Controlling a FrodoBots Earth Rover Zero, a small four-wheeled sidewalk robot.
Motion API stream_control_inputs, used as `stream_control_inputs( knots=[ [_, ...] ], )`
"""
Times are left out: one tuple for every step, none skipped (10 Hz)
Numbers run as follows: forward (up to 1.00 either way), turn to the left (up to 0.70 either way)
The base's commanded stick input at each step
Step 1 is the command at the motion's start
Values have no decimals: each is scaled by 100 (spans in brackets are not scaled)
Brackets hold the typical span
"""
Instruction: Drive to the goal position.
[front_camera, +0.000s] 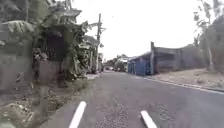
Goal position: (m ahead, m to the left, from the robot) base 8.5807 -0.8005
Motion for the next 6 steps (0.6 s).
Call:
stream_control_inputs(
  knots=[
    [85,0],
    [85,0],
    [85,0],
    [85,0],
    [85,0],
    [85,0]
  ],
)
